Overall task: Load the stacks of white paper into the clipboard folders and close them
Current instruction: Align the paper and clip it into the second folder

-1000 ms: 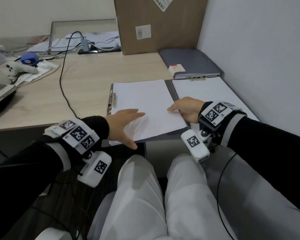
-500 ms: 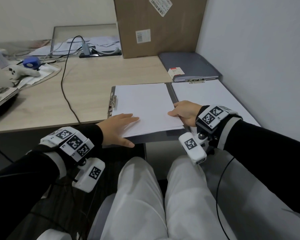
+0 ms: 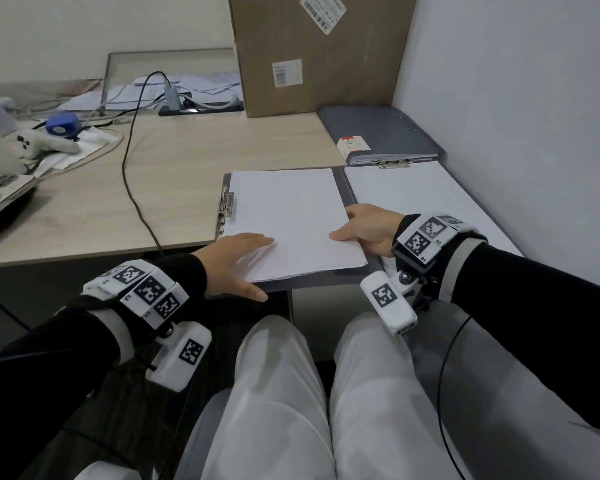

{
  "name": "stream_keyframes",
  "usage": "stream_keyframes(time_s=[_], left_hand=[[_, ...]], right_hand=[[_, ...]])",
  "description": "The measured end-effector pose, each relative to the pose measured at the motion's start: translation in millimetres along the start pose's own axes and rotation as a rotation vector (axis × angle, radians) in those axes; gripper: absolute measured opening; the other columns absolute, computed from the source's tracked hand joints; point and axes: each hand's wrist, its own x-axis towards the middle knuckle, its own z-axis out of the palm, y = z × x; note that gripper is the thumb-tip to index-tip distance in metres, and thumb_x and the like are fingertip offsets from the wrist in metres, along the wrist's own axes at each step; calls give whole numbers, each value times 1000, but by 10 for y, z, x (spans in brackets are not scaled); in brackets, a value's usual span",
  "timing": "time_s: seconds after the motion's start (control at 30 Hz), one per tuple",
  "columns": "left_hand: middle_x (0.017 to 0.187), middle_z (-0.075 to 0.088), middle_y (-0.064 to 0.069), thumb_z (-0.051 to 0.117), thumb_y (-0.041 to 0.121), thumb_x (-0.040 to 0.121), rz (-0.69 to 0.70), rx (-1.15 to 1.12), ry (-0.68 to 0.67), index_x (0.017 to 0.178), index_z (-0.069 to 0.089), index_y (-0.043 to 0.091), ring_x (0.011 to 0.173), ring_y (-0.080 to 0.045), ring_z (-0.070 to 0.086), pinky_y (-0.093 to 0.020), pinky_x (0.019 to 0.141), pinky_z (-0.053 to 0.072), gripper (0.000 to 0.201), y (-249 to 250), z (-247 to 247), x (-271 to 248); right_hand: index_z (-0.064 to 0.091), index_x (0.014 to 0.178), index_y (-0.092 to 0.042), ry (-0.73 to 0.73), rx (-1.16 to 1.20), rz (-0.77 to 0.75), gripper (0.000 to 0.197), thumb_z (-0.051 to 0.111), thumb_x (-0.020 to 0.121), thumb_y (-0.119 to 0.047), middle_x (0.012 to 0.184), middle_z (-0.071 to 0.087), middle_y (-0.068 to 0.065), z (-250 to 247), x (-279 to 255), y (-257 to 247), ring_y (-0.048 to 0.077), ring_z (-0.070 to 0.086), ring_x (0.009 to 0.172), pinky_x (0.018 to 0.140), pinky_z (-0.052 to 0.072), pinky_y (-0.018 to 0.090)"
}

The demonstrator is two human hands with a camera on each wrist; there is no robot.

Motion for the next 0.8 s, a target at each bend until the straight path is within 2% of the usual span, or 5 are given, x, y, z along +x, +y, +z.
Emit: stream_keyframes(time_s=[0.13, 0.23, 0.37, 0.5, 0.8], left_hand=[[158, 16, 8, 48, 92, 28, -27, -81, 21, 148, 20, 30, 147, -13, 11, -29, 118, 10, 138, 34, -72, -67], [158, 20, 3, 50, 79, 64, -134, -151, 150, 147, 28, 27, 147, -16, 17, -34, 119, 15, 100, 14, -151, -38], [154, 27, -6, 54, 41, 89, -263, -243, 243, 144, 34, 18, 140, -23, 32, -34, 115, 26, 63, -53, -214, 47], [154, 28, -8, 50, 36, 93, -324, -304, 278, 145, 34, 13, 139, -24, 33, -30, 111, 26, 59, -28, -278, 101], [150, 37, -9, 50, 38, 92, -494, -507, 326, 146, 28, 12, 137, -27, 38, -31, 107, 31, 63, -235, -447, 359]], right_hand=[[58, 104, -3, -29, -43, -8, 23, 52, 88, 12, 104, 66, 10, -6, -28, 4, 22, 64, 86, 67, 58, 24], [54, 89, -13, -15, -57, -6, 24, 54, 88, 11, 91, 64, 2, -24, -50, 9, 15, 63, 80, 61, 57, 20], [57, 114, -1, 71, -204, -26, 31, 65, 84, -5, 110, 67, 11, -29, -4, 5, 24, 65, 97, 84, 55, 33], [54, 114, 9, 164, -260, -13, 62, 74, 67, -27, 110, 63, 21, -36, 57, -28, 23, 52, 91, 93, 46, 37], [17, 150, -3, 243, -172, -59, 82, 66, 84, -13, 157, 24, 10, -22, 157, -220, 27, 28, 143, 117, 26, 42]])
